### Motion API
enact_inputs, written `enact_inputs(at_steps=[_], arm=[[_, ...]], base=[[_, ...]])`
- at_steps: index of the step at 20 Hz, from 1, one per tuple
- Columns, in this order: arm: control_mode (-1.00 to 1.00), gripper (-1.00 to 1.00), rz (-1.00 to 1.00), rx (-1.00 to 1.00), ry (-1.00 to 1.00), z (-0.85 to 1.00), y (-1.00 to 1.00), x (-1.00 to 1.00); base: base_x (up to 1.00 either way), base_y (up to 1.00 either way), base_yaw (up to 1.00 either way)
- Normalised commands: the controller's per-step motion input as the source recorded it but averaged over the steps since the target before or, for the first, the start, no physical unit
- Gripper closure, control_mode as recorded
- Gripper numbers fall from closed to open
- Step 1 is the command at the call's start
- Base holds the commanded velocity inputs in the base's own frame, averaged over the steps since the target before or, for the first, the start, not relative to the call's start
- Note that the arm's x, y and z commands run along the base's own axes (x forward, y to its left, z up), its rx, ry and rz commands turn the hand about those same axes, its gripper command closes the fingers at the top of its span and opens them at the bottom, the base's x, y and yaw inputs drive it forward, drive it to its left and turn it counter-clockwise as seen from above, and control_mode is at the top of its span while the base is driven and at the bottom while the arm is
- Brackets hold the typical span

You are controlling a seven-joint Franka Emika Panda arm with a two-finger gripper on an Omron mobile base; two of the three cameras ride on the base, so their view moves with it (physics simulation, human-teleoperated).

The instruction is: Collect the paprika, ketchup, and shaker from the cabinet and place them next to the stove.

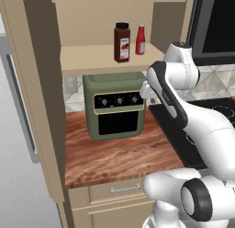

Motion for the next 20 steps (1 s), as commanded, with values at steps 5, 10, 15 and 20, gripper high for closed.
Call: enact_inputs(at_steps=[5,10,15,20], arm=[[-1.00,-1.00,0.00,-0.01,-0.05,0.00,0.02,-0.10],[-1.00,-1.00,0.00,-0.13,-0.29,0.00,0.13,-0.37],[-1.00,-1.00,0.02,0.00,-0.25,0.24,0.02,-0.17],[-1.00,-1.00,0.05,0.11,-0.16,0.53,0.06,0.16]], base=[[0.00,0.00,0.00],[0.00,0.00,0.00],[0.00,0.00,0.00],[0.00,0.00,0.00]])
